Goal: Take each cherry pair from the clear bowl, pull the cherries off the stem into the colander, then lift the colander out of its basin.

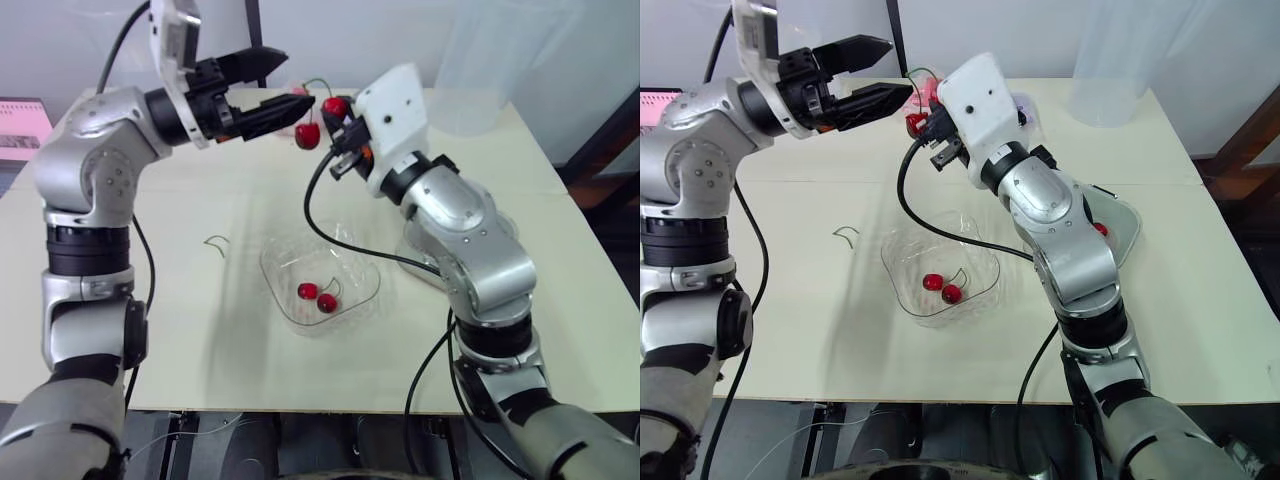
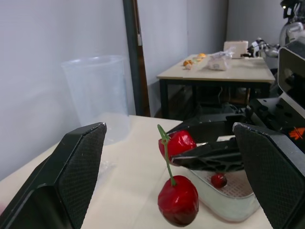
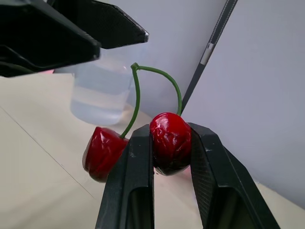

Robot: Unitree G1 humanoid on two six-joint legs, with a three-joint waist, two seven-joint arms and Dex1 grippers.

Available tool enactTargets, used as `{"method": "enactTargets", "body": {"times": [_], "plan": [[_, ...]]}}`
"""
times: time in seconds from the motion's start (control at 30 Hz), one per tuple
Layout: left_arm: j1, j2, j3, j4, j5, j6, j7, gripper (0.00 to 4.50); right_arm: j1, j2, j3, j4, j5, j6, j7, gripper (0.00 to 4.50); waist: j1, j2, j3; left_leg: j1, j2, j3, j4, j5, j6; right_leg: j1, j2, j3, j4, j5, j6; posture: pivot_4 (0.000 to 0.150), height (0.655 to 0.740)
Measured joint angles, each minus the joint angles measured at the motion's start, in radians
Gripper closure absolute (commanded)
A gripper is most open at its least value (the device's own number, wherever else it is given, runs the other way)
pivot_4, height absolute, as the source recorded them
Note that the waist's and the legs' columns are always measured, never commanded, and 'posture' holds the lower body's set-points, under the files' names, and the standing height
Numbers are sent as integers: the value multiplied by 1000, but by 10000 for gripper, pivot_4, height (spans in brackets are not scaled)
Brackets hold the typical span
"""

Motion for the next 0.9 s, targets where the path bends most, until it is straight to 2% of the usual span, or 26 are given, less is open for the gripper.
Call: {"method": "enactTargets", "body": {"times": [0.1, 0.5, 0.9], "plan": [[0, -17, 1, 10, -2, 13, 7, 23230, 0, 12, -11, -10, 9, 15, 0, 38981, -1, 0, 0, 0, 0, 0, 0, 0, 0, 0, 0, 0, 0, 0, 0, 1500, 7367], [1, -59, 10, 11, -20, 25, 28, 23230, -3, 18, -26, -15, 12, 48, 2, 38981, -1, 0, 0, 0, 0, 0, 0, 0, 0, 0, 0, 0, 0, 0, 0, 1500, 7367], [0, -107, 0, 58, 15, -2, 31, 23230, -11, 18, -26, -40, 20, 62, 5, 38981, -1, 0, 0, 0, 0, 0, 0, 0, 0, 0, 0, 0, 0, 0, 0, 1500, 7367]]}}
